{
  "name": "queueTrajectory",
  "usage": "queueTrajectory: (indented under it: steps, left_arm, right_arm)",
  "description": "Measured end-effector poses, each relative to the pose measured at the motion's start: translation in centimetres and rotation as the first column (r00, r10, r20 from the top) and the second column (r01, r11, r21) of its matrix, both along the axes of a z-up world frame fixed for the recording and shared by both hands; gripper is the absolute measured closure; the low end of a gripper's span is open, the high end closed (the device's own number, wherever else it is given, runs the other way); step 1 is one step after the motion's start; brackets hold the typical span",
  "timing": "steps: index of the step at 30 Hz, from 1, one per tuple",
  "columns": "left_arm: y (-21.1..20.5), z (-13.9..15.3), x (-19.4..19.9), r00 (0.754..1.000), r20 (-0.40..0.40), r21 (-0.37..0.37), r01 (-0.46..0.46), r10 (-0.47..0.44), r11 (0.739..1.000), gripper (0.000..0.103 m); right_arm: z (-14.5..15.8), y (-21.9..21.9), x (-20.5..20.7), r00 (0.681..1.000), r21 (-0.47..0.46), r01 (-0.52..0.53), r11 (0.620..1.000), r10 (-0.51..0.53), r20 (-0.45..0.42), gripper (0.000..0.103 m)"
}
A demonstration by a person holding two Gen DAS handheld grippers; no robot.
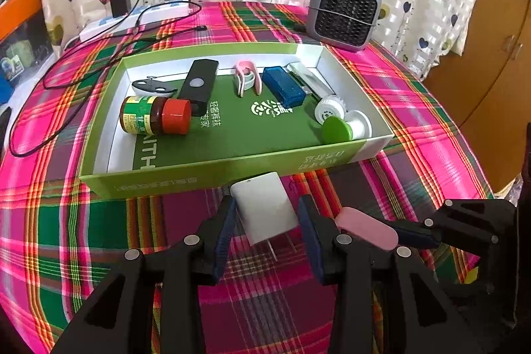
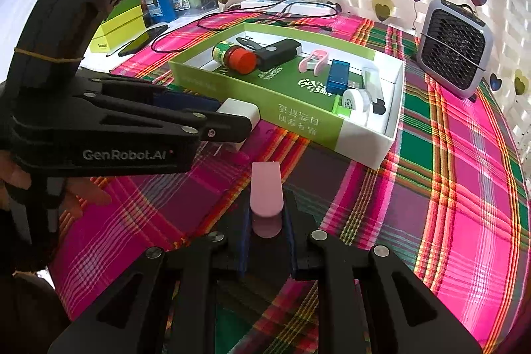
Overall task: Organize rigid objects
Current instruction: 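Grasp the white charger with left tool while right tool grips the pink clip, then carry the white charger with left tool while right tool carries the pink clip into the box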
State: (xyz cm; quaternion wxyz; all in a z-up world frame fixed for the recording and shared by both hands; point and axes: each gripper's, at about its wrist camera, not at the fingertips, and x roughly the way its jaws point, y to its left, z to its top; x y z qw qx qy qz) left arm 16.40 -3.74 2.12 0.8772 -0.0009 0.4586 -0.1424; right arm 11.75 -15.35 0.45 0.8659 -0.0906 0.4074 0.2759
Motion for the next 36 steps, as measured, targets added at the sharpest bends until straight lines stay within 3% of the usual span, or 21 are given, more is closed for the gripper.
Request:
queueTrajectory:
  steps: [15, 36]
  left_arm:
    - [0.8, -0.8, 0.3, 1.0, 0.0, 0.044, -0.02, 0.02, 0.999, 0.064]
    - [1.2, -1.0, 0.3, 1.0, 0.022, 0.026, -0.007, 0.006, 1.0, 0.064]
  right_arm:
    - [-0.1, -0.1, 0.2, 1.0, -0.027, 0.029, 0.999, -0.029, 0.005, 0.085]
    - [-0.2, 1.1, 1.2, 0.999, -0.054, 0.054, 0.997, -0.053, 0.013, 0.084]
